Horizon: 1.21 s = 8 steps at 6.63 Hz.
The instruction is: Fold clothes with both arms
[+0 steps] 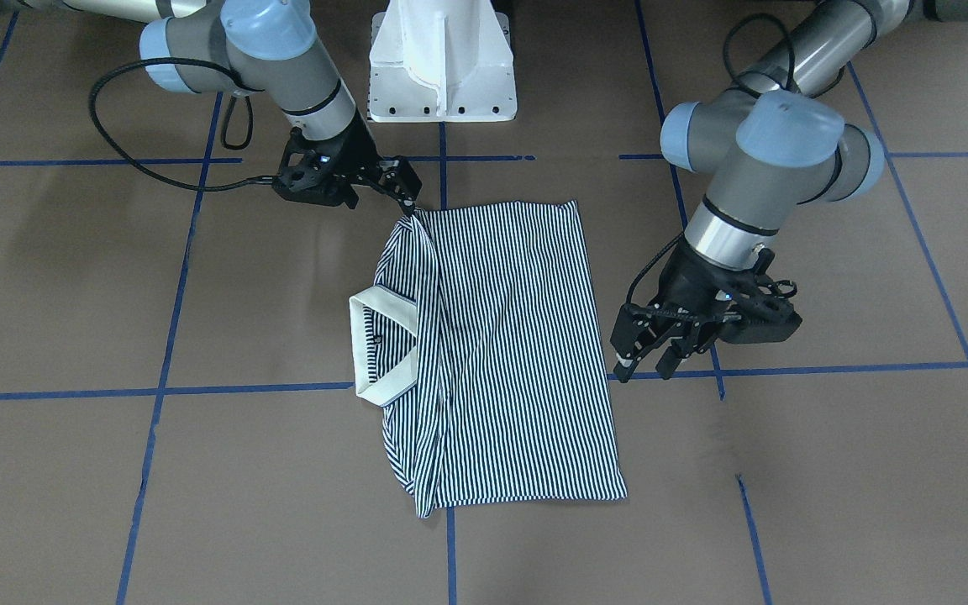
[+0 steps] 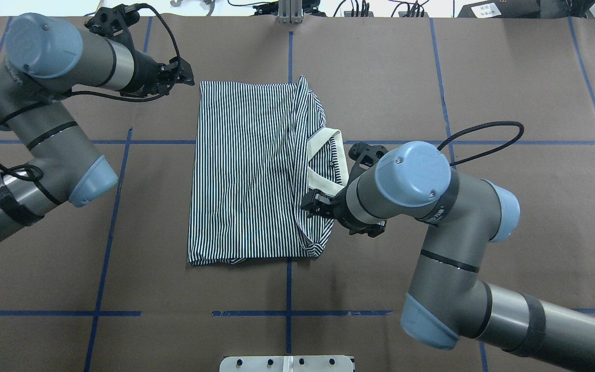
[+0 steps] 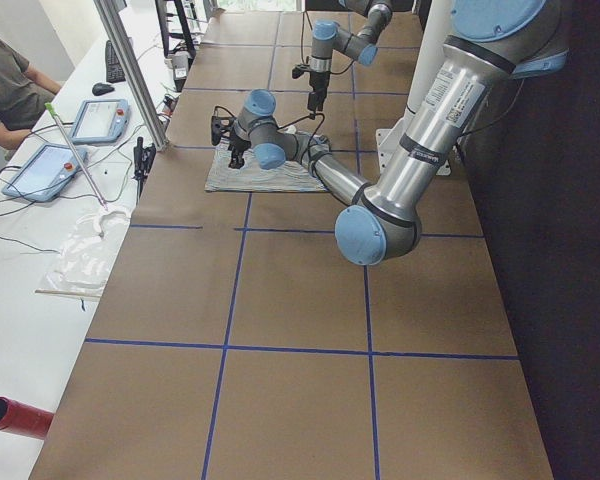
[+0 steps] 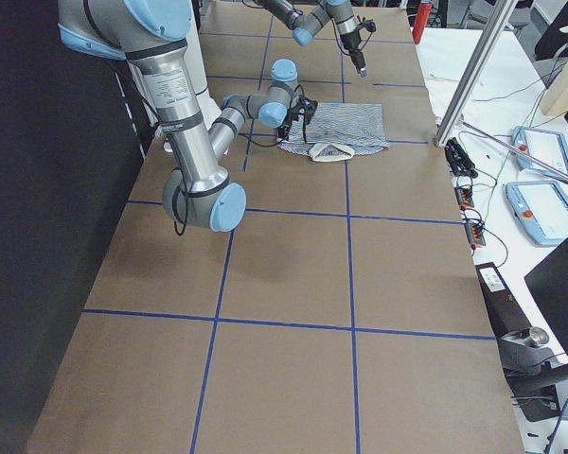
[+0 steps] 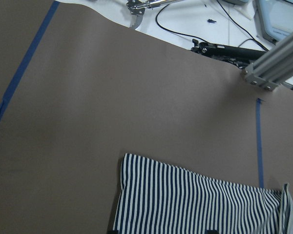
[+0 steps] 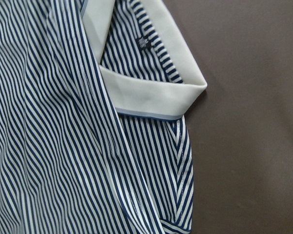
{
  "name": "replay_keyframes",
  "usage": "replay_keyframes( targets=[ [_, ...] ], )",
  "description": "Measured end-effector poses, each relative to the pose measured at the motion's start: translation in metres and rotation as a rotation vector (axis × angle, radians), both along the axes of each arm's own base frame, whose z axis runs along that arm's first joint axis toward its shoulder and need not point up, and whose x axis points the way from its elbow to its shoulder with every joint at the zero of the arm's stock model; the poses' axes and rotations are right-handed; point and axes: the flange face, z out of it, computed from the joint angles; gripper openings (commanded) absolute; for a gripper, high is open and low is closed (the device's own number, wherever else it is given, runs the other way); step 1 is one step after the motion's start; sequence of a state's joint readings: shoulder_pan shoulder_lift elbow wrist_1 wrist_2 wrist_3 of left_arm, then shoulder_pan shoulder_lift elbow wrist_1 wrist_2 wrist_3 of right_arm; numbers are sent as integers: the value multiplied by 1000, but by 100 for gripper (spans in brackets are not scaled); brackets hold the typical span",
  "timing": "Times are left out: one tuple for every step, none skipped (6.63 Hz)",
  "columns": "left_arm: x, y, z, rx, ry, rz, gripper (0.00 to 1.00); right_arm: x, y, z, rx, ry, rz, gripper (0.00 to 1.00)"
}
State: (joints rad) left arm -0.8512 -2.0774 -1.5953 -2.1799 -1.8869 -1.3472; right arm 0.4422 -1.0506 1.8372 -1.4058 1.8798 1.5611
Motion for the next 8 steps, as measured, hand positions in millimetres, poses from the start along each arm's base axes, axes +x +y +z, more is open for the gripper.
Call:
replay_keyframes(
  targets=[
    [-7,9,0,1,12,11,67,-27,10,-9,102,63,-89,100],
    [-9,11,1,0,15,15,67,-55,10,-19,184,110,-152,100],
    [-10,12,1,-3,16,15,67,-81,4,-28,245,151,-203,100],
    [-10,13,2,-4,17,15,67,-96,-2,-27,295,194,-248,100],
    [-10,13,2,-6,18,14,67,-103,-6,-21,329,238,-287,100],
    [-10,13,2,-9,19,12,67,-105,-7,-14,350,279,-321,100],
    [-10,13,2,-12,21,11,67,-104,-7,-7,355,308,-339,100],
    [-10,13,2,-13,22,10,67,-103,-7,-1,352,327,-347,100]
  ],
)
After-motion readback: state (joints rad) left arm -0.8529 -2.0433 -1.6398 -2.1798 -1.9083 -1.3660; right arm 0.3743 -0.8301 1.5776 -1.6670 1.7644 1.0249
